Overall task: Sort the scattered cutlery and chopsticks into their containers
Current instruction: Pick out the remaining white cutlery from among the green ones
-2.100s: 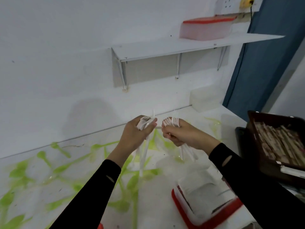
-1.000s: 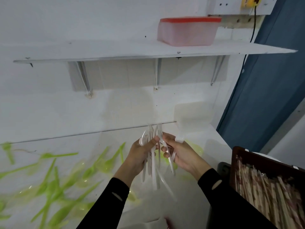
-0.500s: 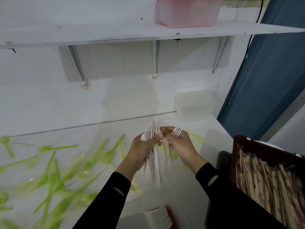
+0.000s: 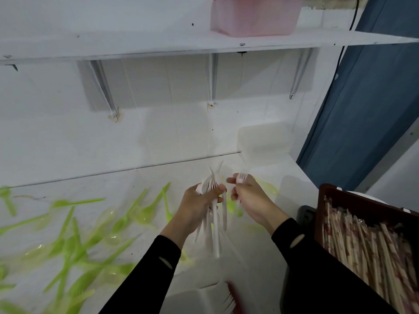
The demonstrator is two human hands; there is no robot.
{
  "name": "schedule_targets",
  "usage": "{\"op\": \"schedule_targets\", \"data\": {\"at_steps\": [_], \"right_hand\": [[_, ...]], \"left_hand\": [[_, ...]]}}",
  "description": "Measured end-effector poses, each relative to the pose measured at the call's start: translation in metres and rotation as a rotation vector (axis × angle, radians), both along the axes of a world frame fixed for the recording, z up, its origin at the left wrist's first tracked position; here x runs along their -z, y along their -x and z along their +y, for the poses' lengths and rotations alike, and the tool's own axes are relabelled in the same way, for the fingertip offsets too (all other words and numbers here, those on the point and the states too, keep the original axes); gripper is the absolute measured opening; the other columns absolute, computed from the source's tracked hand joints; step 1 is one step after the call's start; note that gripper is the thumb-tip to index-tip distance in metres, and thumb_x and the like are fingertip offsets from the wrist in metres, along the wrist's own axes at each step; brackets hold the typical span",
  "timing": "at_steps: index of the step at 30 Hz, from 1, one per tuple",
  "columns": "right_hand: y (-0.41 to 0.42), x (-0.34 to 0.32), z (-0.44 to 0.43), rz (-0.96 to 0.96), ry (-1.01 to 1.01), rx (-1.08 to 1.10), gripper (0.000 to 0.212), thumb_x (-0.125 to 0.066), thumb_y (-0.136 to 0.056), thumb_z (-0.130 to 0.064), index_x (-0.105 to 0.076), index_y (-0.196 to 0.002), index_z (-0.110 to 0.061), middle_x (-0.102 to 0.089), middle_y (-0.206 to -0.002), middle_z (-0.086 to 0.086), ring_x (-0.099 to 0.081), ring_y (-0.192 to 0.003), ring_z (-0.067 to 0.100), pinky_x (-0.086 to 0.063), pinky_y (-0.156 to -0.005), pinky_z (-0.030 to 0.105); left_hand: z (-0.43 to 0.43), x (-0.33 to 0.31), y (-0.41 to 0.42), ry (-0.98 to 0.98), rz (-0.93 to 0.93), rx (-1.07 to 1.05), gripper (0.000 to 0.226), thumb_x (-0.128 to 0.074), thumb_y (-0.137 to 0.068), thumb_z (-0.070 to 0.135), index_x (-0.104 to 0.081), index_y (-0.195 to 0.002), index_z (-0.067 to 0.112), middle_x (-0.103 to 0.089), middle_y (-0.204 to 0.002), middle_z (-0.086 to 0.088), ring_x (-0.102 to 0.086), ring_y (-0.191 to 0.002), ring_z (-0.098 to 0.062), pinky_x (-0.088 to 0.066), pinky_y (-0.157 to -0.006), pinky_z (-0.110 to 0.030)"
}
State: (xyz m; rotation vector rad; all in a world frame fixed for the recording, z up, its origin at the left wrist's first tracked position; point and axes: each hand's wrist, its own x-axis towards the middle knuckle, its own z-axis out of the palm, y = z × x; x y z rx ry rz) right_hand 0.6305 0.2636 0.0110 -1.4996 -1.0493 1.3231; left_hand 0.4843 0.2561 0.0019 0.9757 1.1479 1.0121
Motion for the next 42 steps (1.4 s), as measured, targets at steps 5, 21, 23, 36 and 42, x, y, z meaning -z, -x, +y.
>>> {"op": "schedule_targets", "data": {"at_steps": [5,21,23,36,42], "right_hand": [[0.005,0.006,-0.005,-0.115,-0.200,-0.123,0.025,-0.052,-0.100,-0.006,-0.069,-0.118,-0.005,-0.074,-0.109,0.005,-0.071,-0.102,0.016,-0.049,-0.101,0.031],[0.011,-0.007,-0.020,-0.191,-0.183,-0.429,0.047,-0.035,-0.107,-0.021,-0.027,-0.146,-0.047,-0.062,-0.101,-0.009,-0.063,-0.072,-0.016,-0.045,-0.061,0.003],[0.011,-0.003,-0.018,-0.212,-0.202,-0.380,0.044,-0.036,-0.107,-0.019,-0.037,-0.146,-0.038,-0.063,-0.094,-0.005,-0.064,-0.066,-0.005,-0.046,-0.061,0.008],[0.023,0.010,-0.020,-0.268,-0.219,-0.412,0.056,-0.067,-0.091,-0.038,-0.044,-0.143,-0.041,-0.063,-0.106,-0.012,-0.062,-0.094,0.003,-0.052,-0.088,0.020],[0.017,0.005,-0.017,-0.220,-0.176,-0.341,0.039,-0.053,-0.101,-0.021,-0.051,-0.138,-0.034,-0.068,-0.090,-0.002,-0.060,-0.068,0.004,-0.047,-0.064,0.016]], "left_hand": [[0.002,-0.001,0.002,0.071,-0.081,-0.065,0.017,-0.076,-0.084,0.021,-0.073,-0.088,0.005,-0.070,-0.072,-0.004,-0.064,-0.063,-0.011,-0.048,-0.052,-0.024],[0.005,0.001,0.013,0.074,-0.146,0.072,0.027,-0.073,-0.086,0.023,-0.067,-0.100,0.000,-0.069,-0.087,-0.015,-0.069,-0.081,-0.025,-0.058,-0.082,-0.047],[0.006,0.002,0.013,0.064,-0.121,0.056,0.023,-0.073,-0.086,0.024,-0.067,-0.093,0.002,-0.066,-0.077,-0.009,-0.065,-0.068,-0.018,-0.056,-0.065,-0.033],[0.016,0.009,0.014,0.175,-0.269,-0.272,0.062,-0.067,-0.079,0.053,-0.063,-0.100,-0.005,-0.071,-0.080,-0.012,-0.072,-0.070,-0.025,-0.061,-0.068,-0.037],[0.018,0.012,0.016,0.056,-0.242,-0.186,0.052,-0.069,-0.074,0.049,-0.062,-0.085,-0.001,-0.064,-0.066,-0.010,-0.064,-0.063,-0.024,-0.056,-0.066,-0.032]]}}
